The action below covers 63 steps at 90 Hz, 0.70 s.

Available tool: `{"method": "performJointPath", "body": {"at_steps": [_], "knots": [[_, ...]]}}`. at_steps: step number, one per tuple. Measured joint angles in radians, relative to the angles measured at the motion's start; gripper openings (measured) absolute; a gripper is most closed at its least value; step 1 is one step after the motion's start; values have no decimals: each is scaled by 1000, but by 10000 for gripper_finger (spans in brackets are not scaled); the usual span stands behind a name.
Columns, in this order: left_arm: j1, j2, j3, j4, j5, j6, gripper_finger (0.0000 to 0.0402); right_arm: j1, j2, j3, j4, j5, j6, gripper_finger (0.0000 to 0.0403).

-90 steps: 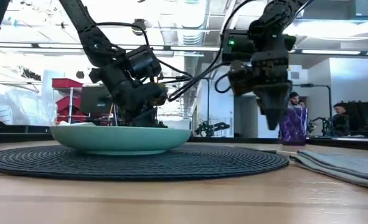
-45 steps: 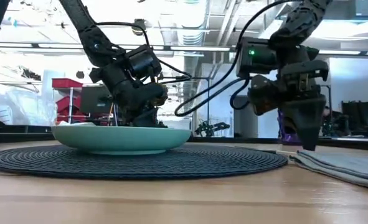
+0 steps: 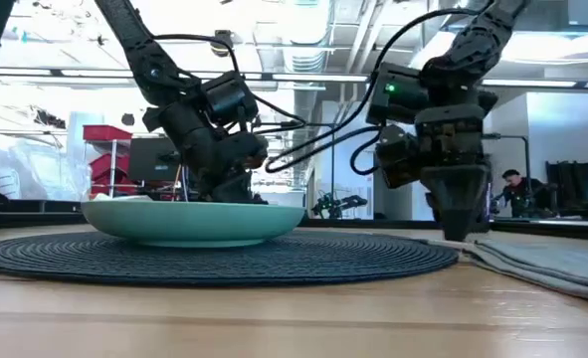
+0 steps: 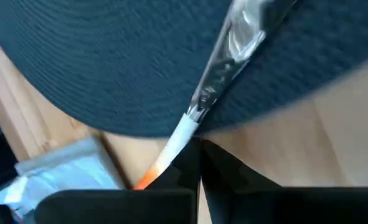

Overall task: Set table place
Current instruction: Put the orange knife on the blue placemat to the right of the green plate

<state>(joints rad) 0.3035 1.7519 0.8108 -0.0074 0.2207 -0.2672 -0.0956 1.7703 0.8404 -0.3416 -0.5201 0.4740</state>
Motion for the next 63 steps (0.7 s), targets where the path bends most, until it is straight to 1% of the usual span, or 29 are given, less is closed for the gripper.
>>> {"method": "performJointPath", "body": {"at_steps": [7,28,40,52,63], "knots": [[0,0,0,-1,1,1,0,-1,22,20,-1,-27,0,0],[0,0,0,-3,2,12,0,1,35,88,-28,-11,-103,0],[0,0,0,-2,4,1,0,-19,35,109,-52,-10,-90,0],[-1,0,0,-2,9,-17,0,-39,23,117,-169,-15,-67,0],[-2,0,0,-2,12,-27,0,-20,17,117,-300,-16,-123,0]]}}
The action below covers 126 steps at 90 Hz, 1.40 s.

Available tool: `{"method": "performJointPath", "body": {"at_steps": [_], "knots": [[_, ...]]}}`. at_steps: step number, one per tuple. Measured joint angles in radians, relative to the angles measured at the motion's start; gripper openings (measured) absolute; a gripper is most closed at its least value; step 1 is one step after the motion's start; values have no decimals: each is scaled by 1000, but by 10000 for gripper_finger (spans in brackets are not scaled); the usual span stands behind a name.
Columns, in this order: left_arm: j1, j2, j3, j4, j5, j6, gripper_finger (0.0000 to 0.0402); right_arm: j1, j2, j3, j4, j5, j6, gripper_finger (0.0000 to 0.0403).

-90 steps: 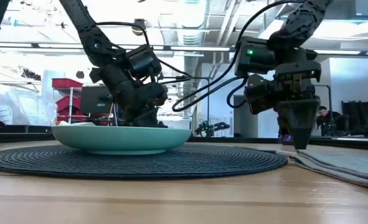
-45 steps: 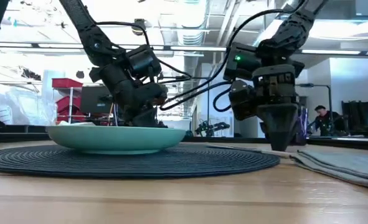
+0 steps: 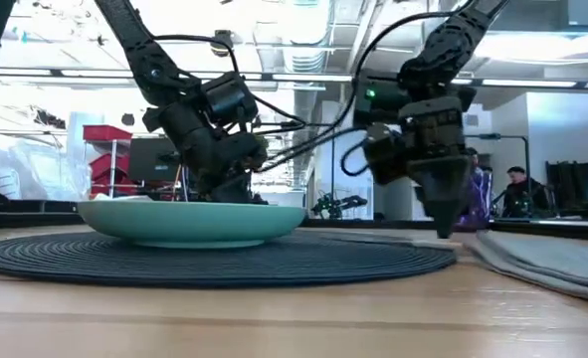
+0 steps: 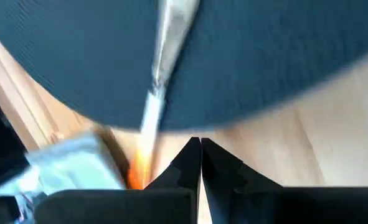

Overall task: Set table place
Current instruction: Put the orange knife on the blue placemat to the right of the green plate

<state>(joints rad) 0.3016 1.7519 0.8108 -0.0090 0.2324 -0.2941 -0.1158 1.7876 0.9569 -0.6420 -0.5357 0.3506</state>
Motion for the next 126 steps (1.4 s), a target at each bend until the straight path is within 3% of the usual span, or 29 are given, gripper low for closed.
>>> {"method": "performJointPath", "body": {"at_steps": [21,36,66,88,126], "knots": [[0,0,0,0,0,-28,0,82,-2,0,-112,-12,-43,0],[0,0,0,1,-1,-47,0,155,-3,-1,-72,-18,-16,0],[0,0,0,1,-2,-51,0,124,-3,-1,-25,10,-19,0],[0,0,0,0,-2,-32,0,134,-1,-50,217,15,-27,0],[0,0,0,0,2,-34,0,158,0,-88,352,6,9,0]]}}
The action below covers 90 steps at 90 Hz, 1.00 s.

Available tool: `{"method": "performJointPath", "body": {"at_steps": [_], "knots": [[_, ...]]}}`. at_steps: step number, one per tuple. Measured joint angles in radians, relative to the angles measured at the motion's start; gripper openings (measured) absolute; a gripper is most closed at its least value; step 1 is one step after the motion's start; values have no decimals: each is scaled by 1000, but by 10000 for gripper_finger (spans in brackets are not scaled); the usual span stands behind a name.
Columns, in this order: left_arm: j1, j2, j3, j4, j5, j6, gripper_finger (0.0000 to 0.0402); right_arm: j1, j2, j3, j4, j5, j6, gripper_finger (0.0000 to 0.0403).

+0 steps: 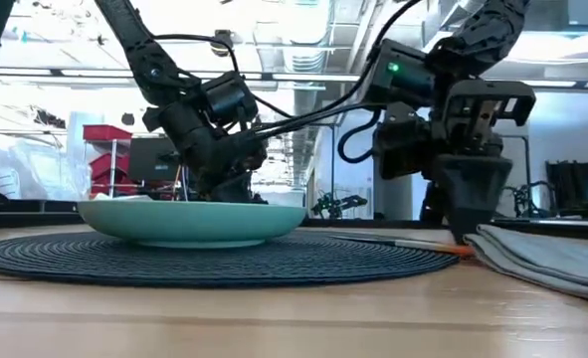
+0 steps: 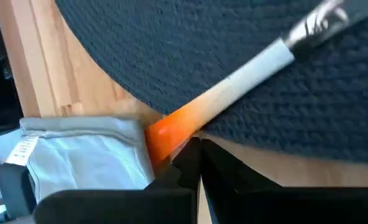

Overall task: Set table place
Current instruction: Put the orange knife on the blue placemat to the right of the green plate

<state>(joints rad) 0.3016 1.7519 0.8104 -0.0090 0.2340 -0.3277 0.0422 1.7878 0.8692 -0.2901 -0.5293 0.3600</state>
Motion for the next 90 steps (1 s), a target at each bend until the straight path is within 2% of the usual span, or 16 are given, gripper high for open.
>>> {"method": "performJointPath", "body": {"at_steps": [39,74,90], "knots": [[0,0,0,4,13,-10,0,-80,1,20,25,0,-47,0],[0,0,-1,7,13,-14,0,-91,-1,23,-21,-28,-47,0],[0,0,-1,8,11,-15,0,-89,-50,24,-24,-45,-105,0]]}}
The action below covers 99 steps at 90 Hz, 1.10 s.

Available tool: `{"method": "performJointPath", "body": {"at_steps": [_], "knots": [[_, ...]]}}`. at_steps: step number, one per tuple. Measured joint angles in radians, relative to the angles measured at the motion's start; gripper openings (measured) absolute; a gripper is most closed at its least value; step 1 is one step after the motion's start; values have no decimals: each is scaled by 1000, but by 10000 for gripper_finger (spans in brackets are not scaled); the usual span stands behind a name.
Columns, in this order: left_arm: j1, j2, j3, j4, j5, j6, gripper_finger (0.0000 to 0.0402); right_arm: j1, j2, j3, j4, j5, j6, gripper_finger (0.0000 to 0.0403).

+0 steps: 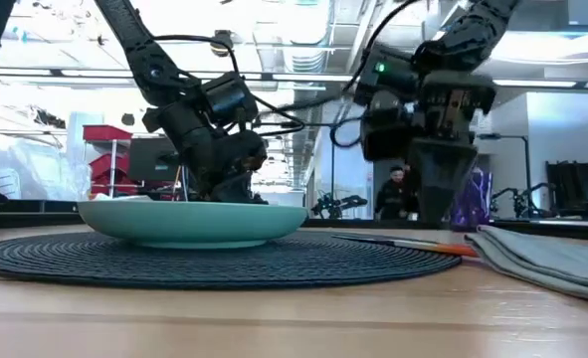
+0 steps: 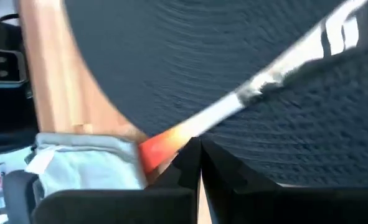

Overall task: Set table place
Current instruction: Put the orange knife on the blue placemat to the right of the green plate

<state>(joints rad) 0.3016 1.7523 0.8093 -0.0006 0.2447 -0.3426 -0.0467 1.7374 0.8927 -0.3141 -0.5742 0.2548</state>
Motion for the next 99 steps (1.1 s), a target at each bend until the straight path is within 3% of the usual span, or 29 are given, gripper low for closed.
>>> {"method": "performJointPath", "body": {"at_steps": [52,81,99], "knots": [[0,1,0,28,-22,-66,0,15,4,-2,-51,-52,-200,0],[-1,1,0,58,-29,-103,0,30,5,-17,-14,-89,-202,0],[-1,1,1,69,-29,-111,0,31,93,19,29,-152,-206,0]]}}
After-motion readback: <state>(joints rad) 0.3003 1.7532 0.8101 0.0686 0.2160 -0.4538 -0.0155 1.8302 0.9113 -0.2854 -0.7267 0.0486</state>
